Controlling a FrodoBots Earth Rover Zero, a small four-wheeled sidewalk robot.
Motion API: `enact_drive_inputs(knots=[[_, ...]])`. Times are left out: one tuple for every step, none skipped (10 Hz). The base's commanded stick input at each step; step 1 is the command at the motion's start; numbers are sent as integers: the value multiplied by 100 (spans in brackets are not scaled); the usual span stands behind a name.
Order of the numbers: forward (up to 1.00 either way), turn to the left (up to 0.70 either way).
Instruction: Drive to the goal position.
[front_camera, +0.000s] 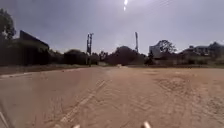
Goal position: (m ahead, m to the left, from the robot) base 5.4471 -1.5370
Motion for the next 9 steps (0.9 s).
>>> enact_drive_inputs(knots=[[85,-15],[85,0],[85,0],[85,0],[85,-15],[85,-31],[85,-34],[85,-34],[85,-23]])
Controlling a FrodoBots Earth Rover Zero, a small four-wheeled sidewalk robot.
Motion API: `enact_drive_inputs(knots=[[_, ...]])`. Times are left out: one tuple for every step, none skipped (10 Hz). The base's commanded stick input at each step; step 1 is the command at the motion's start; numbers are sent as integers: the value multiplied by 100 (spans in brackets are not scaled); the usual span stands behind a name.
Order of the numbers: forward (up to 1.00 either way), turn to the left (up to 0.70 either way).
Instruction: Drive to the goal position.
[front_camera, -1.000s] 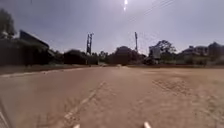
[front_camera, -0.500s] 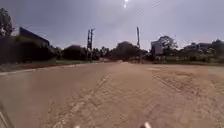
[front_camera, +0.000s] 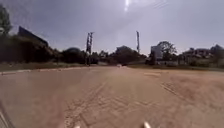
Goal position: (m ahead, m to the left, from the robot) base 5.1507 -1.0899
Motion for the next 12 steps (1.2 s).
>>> enact_drive_inputs(knots=[[85,-7],[85,0],[85,0],[85,0],[85,0],[85,0],[85,0],[85,-34],[85,-34],[85,-32],[85,-16],[85,0]])
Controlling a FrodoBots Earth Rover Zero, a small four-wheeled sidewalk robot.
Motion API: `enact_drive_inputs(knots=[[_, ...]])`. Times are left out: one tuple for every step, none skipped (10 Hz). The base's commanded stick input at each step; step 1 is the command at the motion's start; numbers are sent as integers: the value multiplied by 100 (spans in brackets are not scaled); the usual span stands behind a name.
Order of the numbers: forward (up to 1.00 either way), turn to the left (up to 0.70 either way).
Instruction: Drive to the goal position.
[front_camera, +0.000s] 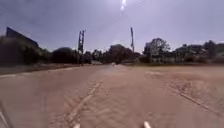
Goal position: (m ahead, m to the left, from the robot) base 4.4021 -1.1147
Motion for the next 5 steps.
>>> enact_drive_inputs(knots=[[85,0],[85,0],[85,0],[85,0],[85,0]])
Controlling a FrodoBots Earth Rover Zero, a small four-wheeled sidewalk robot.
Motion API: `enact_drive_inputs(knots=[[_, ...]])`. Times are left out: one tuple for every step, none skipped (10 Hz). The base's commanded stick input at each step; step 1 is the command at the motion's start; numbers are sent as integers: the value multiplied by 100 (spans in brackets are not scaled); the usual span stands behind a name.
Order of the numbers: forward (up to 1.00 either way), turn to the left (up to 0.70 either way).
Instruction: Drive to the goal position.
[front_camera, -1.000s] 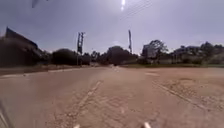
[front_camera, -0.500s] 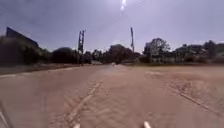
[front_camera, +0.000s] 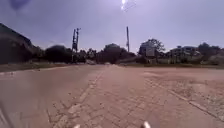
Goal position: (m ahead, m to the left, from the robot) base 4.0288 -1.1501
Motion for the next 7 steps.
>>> enact_drive_inputs(knots=[[85,0],[85,0],[85,0],[85,0],[85,0],[85,0],[85,0]])
